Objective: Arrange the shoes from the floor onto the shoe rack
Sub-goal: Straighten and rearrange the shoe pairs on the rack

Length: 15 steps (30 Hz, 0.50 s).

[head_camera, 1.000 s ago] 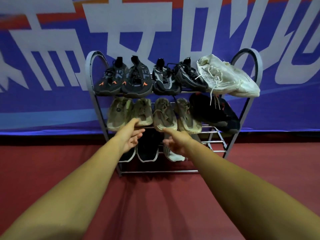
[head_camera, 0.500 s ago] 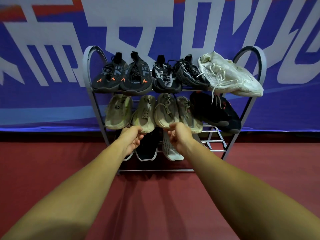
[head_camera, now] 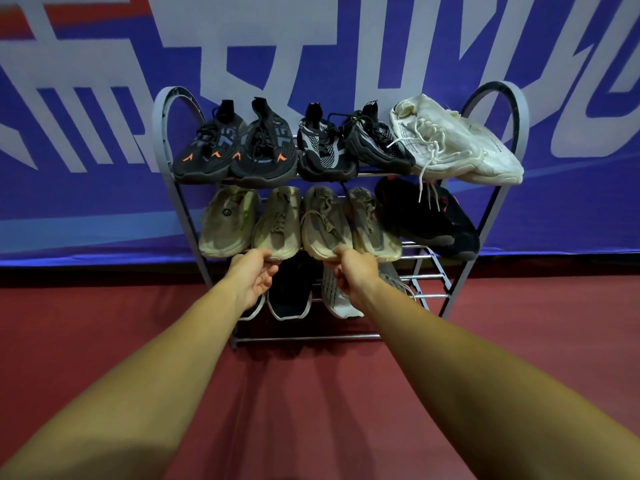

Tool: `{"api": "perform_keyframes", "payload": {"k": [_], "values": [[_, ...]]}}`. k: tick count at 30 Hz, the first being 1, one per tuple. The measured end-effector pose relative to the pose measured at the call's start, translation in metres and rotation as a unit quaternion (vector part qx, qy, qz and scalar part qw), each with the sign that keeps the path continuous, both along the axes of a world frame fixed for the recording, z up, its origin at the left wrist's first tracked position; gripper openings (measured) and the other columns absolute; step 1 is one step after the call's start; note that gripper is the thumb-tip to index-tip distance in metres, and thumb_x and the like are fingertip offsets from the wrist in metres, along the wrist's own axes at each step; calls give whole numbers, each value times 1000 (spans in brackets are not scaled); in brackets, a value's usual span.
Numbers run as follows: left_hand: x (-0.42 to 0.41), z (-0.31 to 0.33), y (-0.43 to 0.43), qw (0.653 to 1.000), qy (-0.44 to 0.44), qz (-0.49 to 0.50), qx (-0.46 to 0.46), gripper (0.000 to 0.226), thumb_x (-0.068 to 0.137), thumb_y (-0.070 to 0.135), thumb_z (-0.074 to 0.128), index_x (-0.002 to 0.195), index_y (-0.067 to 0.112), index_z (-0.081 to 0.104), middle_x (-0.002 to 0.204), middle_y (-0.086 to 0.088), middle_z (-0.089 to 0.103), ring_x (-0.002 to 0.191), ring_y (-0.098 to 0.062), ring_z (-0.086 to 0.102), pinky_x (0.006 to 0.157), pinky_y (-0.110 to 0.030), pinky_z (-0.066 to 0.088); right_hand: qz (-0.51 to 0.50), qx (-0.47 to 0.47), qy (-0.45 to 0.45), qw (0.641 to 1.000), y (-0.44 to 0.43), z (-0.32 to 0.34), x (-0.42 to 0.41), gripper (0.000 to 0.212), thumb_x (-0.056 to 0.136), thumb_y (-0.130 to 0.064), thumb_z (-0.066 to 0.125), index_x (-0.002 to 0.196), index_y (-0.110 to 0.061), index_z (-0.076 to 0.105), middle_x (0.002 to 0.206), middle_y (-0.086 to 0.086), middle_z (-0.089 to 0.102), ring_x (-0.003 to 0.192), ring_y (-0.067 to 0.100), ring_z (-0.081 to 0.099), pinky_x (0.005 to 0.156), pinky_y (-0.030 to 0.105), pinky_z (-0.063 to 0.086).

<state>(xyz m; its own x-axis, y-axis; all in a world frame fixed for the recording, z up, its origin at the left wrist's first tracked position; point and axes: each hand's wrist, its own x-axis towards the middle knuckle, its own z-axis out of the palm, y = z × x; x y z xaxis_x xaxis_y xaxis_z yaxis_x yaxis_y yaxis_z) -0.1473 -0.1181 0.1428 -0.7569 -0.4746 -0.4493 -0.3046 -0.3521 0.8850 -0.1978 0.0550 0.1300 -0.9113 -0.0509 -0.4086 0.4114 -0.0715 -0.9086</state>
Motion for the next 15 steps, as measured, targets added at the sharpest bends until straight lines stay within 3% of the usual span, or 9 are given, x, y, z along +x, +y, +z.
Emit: {"api": "perform_keyframes", "payload": {"k": [4,10,13,15], "values": [[3,1,-1,1000,-20,-22,-10,9,93,22,60,90,16,65,90,-2,71,69,-10,59,54,-22,39,32,20,13,999,6,1,2,31,94,-29,59,107,-1,65,87,12,76,37,8,42,39,22,31],[3,6,3,998,-39,-42,-37,16,93,30,60,97,15,66,90,0,71,68,-9,58,56,-21,39,101,111,81,985,24,9,8,39,92,-42,62,98,-5,71,77,9,74,51,15,55,54,30,45],[7,9,4,988,-64,-82,-110,28,92,38,60,104,14,65,93,-3,71,66,-11,58,54,-22,39,141,203,140,959,34,13,11,41,92,-37,61,86,2,72,73,13,73,58,23,63,65,38,55],[13,12,7,965,-87,-117,-216,32,90,44,61,100,14,66,95,-5,72,68,-14,60,54,-24,40,164,291,192,923,38,15,17,41,91,-32,58,76,4,70,74,17,74,65,28,70,70,35,56]]}}
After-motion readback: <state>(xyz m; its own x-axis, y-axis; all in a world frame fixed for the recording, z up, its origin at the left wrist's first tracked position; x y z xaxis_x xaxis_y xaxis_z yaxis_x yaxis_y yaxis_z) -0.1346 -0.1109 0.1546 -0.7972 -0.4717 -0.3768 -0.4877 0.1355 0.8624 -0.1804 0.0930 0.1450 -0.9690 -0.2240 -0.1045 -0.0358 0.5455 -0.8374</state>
